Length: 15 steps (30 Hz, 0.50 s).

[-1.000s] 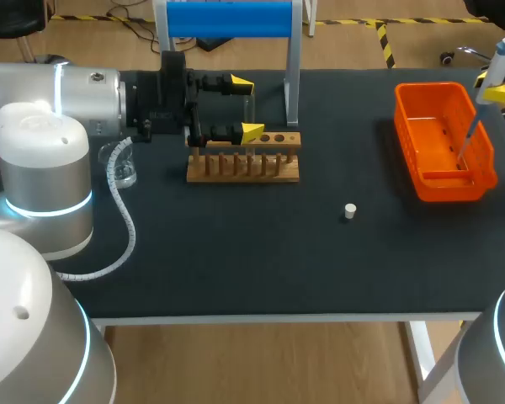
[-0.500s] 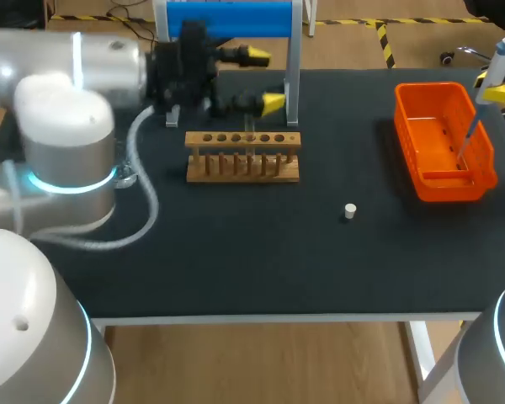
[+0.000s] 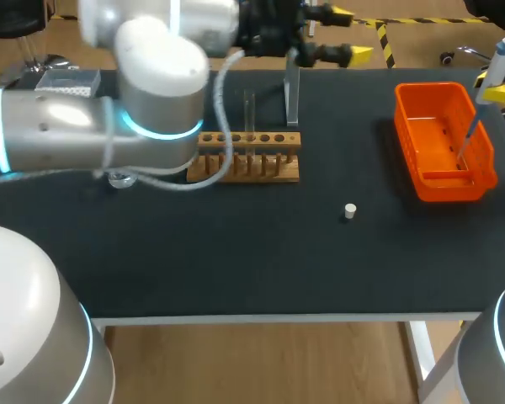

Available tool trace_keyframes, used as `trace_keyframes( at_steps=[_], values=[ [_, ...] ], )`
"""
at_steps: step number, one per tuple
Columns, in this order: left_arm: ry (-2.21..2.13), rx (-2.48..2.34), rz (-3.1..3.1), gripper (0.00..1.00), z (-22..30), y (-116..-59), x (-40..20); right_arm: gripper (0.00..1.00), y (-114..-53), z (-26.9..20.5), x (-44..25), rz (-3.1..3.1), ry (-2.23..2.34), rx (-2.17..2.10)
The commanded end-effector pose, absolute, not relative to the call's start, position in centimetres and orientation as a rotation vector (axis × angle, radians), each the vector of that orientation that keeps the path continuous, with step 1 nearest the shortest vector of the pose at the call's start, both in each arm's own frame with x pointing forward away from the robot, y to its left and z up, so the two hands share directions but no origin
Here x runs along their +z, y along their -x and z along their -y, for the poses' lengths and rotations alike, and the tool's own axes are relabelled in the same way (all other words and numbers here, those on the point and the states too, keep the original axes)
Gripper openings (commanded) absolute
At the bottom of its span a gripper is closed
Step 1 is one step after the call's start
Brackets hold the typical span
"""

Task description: Invert the test tube, pick up the pipette, mount the tip to pipette, aspirate from beaker and dispense into the tube, eject the tip, return the pipette, and cap with the stopper.

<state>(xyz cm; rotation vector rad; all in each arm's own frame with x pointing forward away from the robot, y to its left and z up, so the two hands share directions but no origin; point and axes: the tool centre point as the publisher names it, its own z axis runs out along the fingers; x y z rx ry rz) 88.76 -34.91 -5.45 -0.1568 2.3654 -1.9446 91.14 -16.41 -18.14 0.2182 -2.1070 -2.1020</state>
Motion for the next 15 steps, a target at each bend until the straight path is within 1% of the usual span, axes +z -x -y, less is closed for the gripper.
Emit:
trace_keyframes(
  at_steps=[1,2,3,4,15],
  values=[
    [0.154,-1.947,-2.367,1.00,43.03,-90.47,-6.99,0.00,-91.39,16.66,-18.17,2.103,-0.227,-2.096],
    [0.154,-1.947,-2.367,0.59,43.03,-90.47,-6.99,0.00,-91.39,16.66,-18.17,2.103,-0.227,-2.096],
    [0.154,-1.947,-2.367,0.34,43.03,-90.47,-6.99,0.00,-91.39,16.66,-18.17,2.103,-0.227,-2.096],
    [0.154,-1.947,-2.367,0.00,43.03,-90.47,-6.99,0.00,-91.39,16.66,-18.17,2.103,-0.227,-2.096],
    [0.154,-1.947,-2.367,0.00,43.03,-90.47,-6.99,0.00,-91.39,16.66,-18.17,2.103,-0.227,-2.096]
  ],
)
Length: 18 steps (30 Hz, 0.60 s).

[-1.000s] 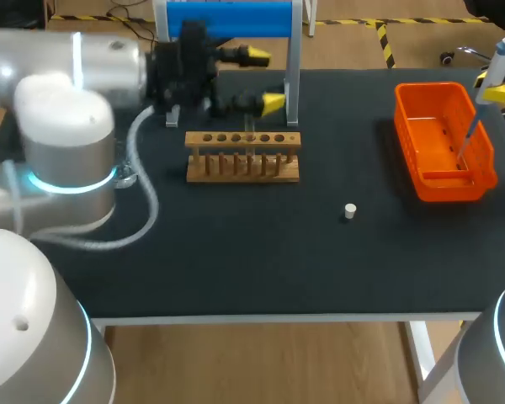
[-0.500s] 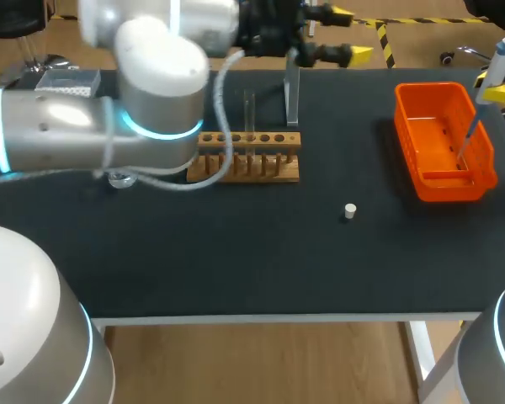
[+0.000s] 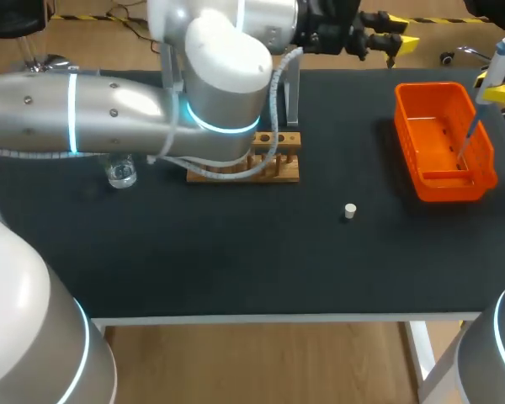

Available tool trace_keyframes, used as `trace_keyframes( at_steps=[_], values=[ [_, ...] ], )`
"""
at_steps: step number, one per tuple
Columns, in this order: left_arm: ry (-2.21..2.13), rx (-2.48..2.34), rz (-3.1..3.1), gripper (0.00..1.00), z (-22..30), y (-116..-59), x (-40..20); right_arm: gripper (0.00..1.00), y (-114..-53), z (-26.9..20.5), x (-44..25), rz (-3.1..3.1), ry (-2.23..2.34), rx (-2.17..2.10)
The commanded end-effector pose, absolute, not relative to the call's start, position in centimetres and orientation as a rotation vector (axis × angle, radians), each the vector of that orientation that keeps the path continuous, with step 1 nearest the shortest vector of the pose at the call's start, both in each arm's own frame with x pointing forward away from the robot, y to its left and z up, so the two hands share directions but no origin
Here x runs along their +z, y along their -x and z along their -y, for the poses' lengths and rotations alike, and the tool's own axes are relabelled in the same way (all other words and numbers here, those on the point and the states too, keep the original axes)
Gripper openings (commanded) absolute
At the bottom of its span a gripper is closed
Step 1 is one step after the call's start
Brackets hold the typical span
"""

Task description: Invert the test tube, pick up the pipette, mount the tip to pipette, aspirate from beaker and dispense into the tube, eject the tip, return the pipette, and cap with the stopper.

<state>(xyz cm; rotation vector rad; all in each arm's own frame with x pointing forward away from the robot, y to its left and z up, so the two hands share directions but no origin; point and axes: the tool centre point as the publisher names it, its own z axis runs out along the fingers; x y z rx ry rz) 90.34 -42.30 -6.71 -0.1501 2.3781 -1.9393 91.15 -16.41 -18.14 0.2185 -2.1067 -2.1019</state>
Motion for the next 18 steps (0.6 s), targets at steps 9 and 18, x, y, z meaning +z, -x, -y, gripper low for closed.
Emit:
trace_keyframes(
  at_steps=[9,18],
  values=[
    [0.154,-1.947,-2.367,0.00,43.0,-90.5,-7.0,0.00,-91.4,16.7,-18.2,2.103,-0.227,-2.096],
    [0.011,-2.073,-2.341,0.00,49.3,-92.7,-6.6,0.00,-91.4,16.7,-18.2,2.103,-0.227,-2.096]
  ],
)
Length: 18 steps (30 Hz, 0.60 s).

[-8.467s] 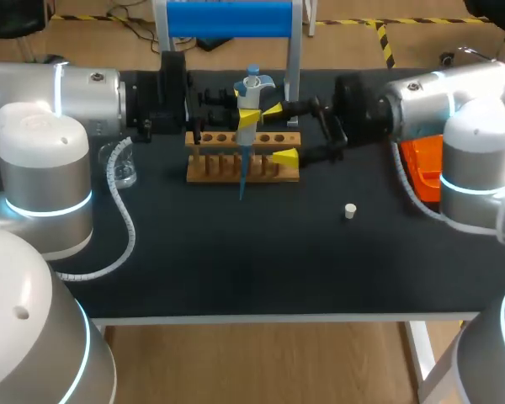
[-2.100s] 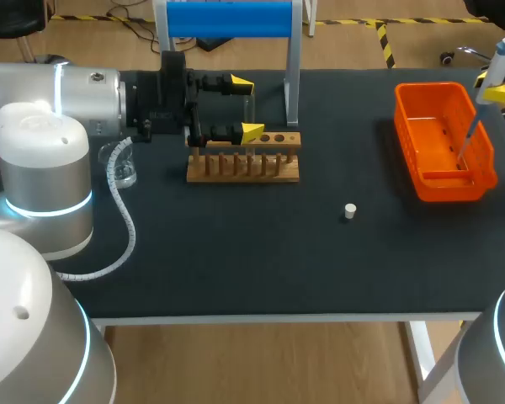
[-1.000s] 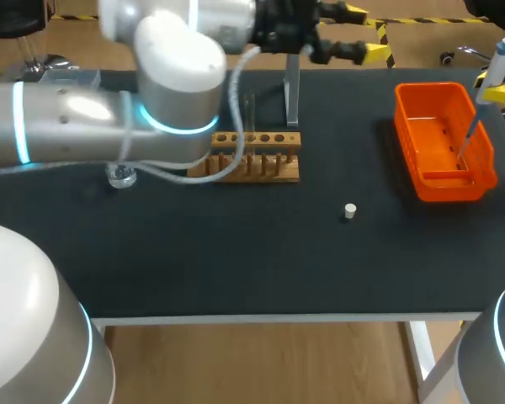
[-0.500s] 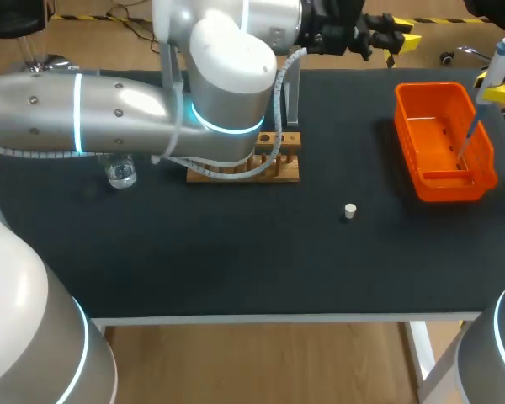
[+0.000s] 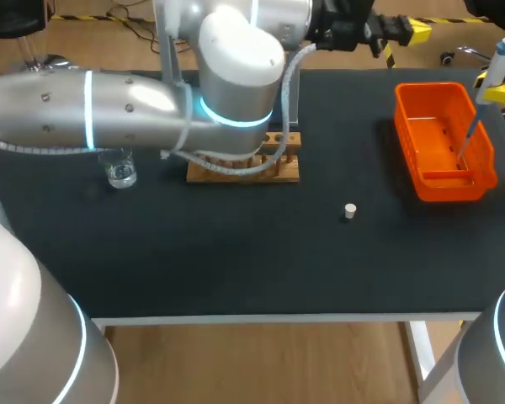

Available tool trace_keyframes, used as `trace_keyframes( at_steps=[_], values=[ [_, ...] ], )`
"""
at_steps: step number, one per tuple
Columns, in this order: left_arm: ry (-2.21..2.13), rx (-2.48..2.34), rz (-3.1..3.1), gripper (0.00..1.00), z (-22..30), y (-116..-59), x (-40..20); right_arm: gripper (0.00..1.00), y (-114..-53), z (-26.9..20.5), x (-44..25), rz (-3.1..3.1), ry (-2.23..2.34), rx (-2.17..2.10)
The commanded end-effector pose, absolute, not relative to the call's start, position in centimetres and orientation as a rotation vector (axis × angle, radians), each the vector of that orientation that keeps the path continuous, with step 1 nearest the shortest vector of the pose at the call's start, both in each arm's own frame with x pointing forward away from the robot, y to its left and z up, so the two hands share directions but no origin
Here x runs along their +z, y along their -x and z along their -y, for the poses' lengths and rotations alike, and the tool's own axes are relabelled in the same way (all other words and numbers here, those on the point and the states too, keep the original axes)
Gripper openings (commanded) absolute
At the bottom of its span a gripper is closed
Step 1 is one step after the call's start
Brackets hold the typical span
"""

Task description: Invert the test tube, pick up the pipette, mount the tip to pipette, aspirate from beaker and dispense into the tube, eject the tip, return the pipette, and cap with the stopper.

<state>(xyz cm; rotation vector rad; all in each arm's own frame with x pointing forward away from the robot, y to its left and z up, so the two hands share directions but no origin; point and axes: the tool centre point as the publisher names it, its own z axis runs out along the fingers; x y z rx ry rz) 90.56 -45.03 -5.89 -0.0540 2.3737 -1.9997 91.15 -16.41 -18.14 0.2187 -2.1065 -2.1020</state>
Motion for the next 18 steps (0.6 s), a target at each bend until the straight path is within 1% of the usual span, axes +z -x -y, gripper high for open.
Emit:
trace_keyframes(
  at_steps=[1,6,18],
  values=[
    [0.001,-2.085,-2.345,0.00,50.0,-92.9,-6.6,0.00,-91.4,16.7,-18.2,2.103,-0.227,-2.096],
    [0.062,-2.089,-2.351,0.00,52.5,-93.4,-6.8,0.00,-91.4,16.7,-18.2,2.103,-0.227,-2.096],
    [0.057,-2.062,-2.284,0.00,55.5,-92.3,-6.2,0.00,-91.4,16.7,-18.2,2.103,-0.227,-2.096]
  ],
)
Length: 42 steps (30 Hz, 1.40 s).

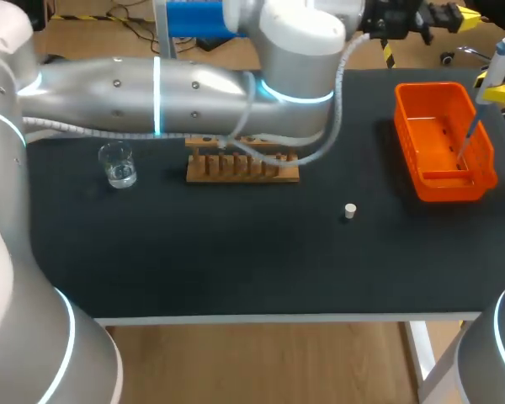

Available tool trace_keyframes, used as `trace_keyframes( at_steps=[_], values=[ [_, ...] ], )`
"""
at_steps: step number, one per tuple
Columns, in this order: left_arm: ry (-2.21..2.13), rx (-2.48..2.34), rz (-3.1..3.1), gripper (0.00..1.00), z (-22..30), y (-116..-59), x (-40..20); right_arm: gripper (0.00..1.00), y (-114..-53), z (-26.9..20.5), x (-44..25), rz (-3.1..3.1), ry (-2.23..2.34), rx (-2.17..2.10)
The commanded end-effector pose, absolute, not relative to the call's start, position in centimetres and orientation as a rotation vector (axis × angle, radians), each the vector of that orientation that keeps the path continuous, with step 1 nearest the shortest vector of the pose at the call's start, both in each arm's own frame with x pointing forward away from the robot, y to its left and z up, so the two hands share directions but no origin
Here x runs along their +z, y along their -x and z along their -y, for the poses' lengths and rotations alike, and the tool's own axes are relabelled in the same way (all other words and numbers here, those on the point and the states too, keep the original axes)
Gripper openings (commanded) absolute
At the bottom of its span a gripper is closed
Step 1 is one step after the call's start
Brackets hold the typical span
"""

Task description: Invert the test tube, pick up the pipette, mount the tip to pipette, aspirate from beaker and dispense into the tube, eject the tip, return the pipette, and cap with the stopper.

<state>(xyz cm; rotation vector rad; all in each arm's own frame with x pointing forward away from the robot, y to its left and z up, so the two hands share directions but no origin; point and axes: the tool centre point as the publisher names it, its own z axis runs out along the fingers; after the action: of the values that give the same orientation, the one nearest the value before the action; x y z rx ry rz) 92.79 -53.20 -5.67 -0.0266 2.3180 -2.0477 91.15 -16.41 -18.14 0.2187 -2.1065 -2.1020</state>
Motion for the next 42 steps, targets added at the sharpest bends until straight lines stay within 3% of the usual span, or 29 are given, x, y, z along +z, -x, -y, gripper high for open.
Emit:
trace_keyframes(
  at_steps=[1,42],
  values=[
    [0.053,-2.060,-2.287,0.00,55.7,-92.1,-6.2,0.00,-91.4,16.7,-18.2,2.103,-0.227,-2.096],
    [0.074,-2.045,-2.366,0.00,57.9,-91.3,-9.9,0.00,-91.4,16.7,-18.2,2.103,-0.227,-2.096]
  ],
)
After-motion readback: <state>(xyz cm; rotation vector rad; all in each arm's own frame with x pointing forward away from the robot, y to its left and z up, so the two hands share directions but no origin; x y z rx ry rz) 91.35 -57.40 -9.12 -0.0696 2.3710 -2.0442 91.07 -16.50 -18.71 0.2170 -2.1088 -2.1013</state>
